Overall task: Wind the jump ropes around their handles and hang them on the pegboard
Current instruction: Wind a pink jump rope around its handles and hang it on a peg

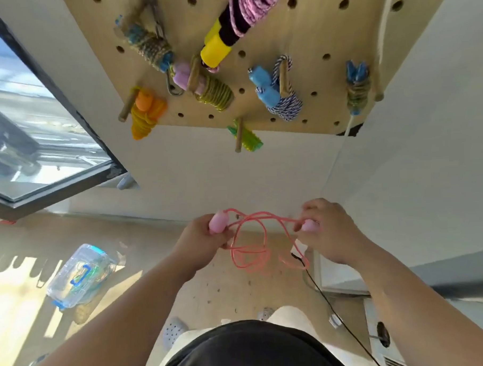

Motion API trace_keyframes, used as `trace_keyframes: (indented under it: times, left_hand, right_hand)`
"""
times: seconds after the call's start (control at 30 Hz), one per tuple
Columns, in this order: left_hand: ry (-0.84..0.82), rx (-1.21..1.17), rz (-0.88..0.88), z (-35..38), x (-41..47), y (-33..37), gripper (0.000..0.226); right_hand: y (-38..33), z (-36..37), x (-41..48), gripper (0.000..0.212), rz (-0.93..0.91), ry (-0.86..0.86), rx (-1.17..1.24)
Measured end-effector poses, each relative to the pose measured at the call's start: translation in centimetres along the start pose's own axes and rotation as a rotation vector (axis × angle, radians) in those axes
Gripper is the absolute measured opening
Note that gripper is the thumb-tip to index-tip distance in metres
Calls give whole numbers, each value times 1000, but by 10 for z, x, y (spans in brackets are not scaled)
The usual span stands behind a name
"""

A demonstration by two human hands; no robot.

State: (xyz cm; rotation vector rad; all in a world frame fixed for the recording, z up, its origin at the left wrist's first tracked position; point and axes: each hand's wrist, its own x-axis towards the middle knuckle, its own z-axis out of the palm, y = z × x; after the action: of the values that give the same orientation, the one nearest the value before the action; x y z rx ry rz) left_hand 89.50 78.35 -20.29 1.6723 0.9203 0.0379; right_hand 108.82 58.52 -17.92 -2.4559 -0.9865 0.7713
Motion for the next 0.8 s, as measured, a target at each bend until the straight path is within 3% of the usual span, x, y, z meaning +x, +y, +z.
trace_keyframes:
  times: [0.03, 0.1, 0.2, 0.27, 0.33, 0.43, 0.53, 0.6, 0.7, 0.8]
  left_hand:
    - [3, -6, 5, 0, 0, 7, 7]
    - [-42, 20, 21, 2, -6, 27, 10]
    - [-129, 40, 66, 10, -13, 50, 10]
    - [-155, 65, 101, 15, -15, 61, 8]
    - [-169, 108, 138, 17, -14, 67, 8]
    - [-164, 265, 234, 12, -14, 78, 11]
    - [-133, 304, 309, 5, -14, 90, 17]
    - [-193, 361, 348, -1, -15, 98, 16]
    - [-278, 447, 409, -5, -15, 104, 12]
    - [-97, 347, 404, -7, -14, 108, 12]
  right_hand:
    - [9, -2, 0, 25, 84, 11, -197]
    - [20, 2, -1, 43, 165, 1, -341]
    - [5, 11, -9, 66, -17, -60, -36]
    - [-18, 18, -17, 51, -127, -147, 316]
    - [-30, 28, -19, 30, -132, -113, 463]
    - [-33, 33, -15, 15, -116, 85, 295]
    - [-30, 33, -9, 30, -140, 202, -3]
    - [-32, 32, -9, 49, -208, 272, 75]
    - [-41, 33, -8, 21, -437, 310, 283]
    - [-38, 34, 4, 23, -340, 241, 174]
